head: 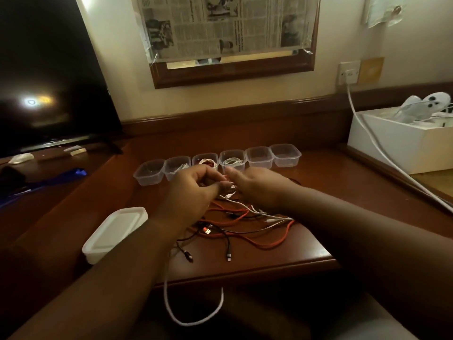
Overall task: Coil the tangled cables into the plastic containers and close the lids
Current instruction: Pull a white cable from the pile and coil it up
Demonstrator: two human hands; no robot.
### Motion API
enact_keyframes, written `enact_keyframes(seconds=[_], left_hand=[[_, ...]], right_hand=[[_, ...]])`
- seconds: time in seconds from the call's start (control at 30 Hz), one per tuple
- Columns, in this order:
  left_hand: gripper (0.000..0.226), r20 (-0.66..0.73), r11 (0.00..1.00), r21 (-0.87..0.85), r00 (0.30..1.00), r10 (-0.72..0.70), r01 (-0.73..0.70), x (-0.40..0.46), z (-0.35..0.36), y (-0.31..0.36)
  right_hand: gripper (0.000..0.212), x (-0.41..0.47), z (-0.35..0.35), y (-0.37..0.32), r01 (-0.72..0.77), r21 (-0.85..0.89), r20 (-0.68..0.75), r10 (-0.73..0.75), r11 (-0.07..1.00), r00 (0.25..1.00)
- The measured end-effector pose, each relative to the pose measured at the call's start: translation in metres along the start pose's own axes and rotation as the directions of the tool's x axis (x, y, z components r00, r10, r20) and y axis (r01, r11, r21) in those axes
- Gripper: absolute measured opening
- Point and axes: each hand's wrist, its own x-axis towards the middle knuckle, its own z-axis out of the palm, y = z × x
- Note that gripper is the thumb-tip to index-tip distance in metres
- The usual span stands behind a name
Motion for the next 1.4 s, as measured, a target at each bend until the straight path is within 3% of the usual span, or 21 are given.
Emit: enact_keyframes(seconds=[0.03,0.1,0.2,0.27,0.33,0.4,0.43,0.47,0.5,0.53,0.6,0.7,0.77,0.8,0.87,0.97,1.03,1.1,1.2,1.3,1.4], left_hand=[[0.011,0.013,0.997,-0.068,0.999,-0.031,0.032,0.001,0.0,0.001],[0.015,0.058,0.935,-0.318,0.988,-0.145,0.156,0.0,0.001,0.0],[0.019,0.116,0.765,-0.562,0.946,-0.302,0.313,-0.004,0.009,-0.005],[0.026,0.188,0.73,-0.572,0.926,-0.329,0.375,-0.009,0.017,-0.008],[0.031,0.255,0.747,-0.522,0.911,-0.324,0.412,-0.015,0.026,-0.006],[0.03,0.273,0.799,-0.458,0.917,-0.291,0.39,-0.021,0.032,0.002],[0.027,0.263,0.836,-0.418,0.928,-0.263,0.355,-0.023,0.033,0.007],[0.023,0.251,0.88,-0.363,0.942,-0.224,0.306,-0.023,0.032,0.011],[0.021,0.246,0.928,-0.281,0.953,-0.177,0.245,-0.023,0.03,0.014],[0.02,0.247,0.97,-0.178,0.961,-0.121,0.168,-0.021,0.025,0.014],[0.017,0.228,0.999,0.019,0.973,-0.036,0.032,-0.018,0.013,0.014],[0.008,0.113,0.987,0.152,0.993,0.035,-0.052,-0.012,-0.005,0.013],[0.008,0.069,0.993,0.113,0.997,0.027,-0.035,-0.01,-0.012,0.015],[0.011,0.063,1.0,0.028,0.998,-0.014,0.012,-0.008,-0.014,0.015],[0.016,0.093,0.941,-0.301,0.986,-0.136,0.158,-0.007,-0.014,0.015],[0.015,0.15,0.748,-0.599,0.958,-0.245,0.285,-0.01,-0.003,0.016],[0.015,0.192,0.712,-0.61,0.937,-0.292,0.347,-0.013,0.008,0.017],[0.016,0.215,0.73,-0.579,0.932,-0.292,0.363,-0.019,0.017,0.018],[0.01,0.194,0.853,-0.46,0.966,-0.174,0.246,-0.021,0.019,0.028],[0.037,0.161,0.994,-0.013,0.981,0.105,-0.104,-0.02,0.008,0.031],[0.019,0.109,0.781,0.453,0.897,0.429,-0.429,-0.018,-0.001,0.022]], right_hand=[[0.045,0.0,-0.001,0.0,-0.091,0.305,0.106,0.061,0.948,0.993],[0.06,0.0,-0.003,0.005,-0.267,0.819,0.327,-0.03,0.508,0.945],[0.045,0.0,-0.014,0.004,-0.186,0.963,0.124,-0.297,-0.194,0.947],[0.036,0.002,-0.02,-0.003,-0.003,0.925,-0.077,-0.194,-0.379,0.978],[0.035,0.006,-0.02,-0.007,0.261,0.935,-0.269,-0.002,-0.241,0.963],[0.024,0.008,-0.015,-0.004,0.467,0.82,-0.509,0.051,0.331,0.859],[0.018,0.009,-0.013,0.001,0.457,0.585,-0.596,-0.026,0.67,0.802],[0.013,0.01,-0.009,0.005,0.362,0.266,-0.596,-0.143,0.894,0.79],[0.014,0.011,-0.005,0.008,0.253,-0.044,-0.513,-0.239,0.966,0.824],[0.018,0.01,-0.002,0.012,0.182,-0.265,-0.422,-0.284,0.947,0.861],[0.032,0.007,0.003,0.016,0.116,-0.375,-0.368,-0.262,0.92,0.892],[0.054,-0.001,0.001,0.011,-0.004,-0.105,-0.25,-0.023,0.994,0.968],[0.052,-0.006,-0.004,0.005,-0.037,0.294,-0.026,0.046,0.955,0.999],[0.056,-0.009,-0.005,0.002,-0.076,0.553,0.102,0.023,0.83,0.994],[0.065,-0.013,-0.01,0.0,-0.155,0.909,0.232,-0.16,0.388,0.959],[0.059,-0.016,-0.018,-0.01,-0.031,0.989,-0.021,-0.347,-0.145,0.938],[0.054,-0.015,-0.021,-0.018,0.133,0.958,-0.196,-0.243,-0.253,0.95],[0.044,-0.014,-0.019,-0.023,0.371,0.928,-0.369,-0.101,0.009,0.924],[0.023,-0.017,-0.005,-0.023,0.433,0.379,-0.58,-0.155,0.818,0.8],[0.03,-0.02,0.01,-0.019,0.281,-0.104,-0.565,-0.289,0.954,0.773],[0.058,-0.02,0.011,-0.019,0.119,-0.111,-0.461,-0.157,0.987,0.873]])
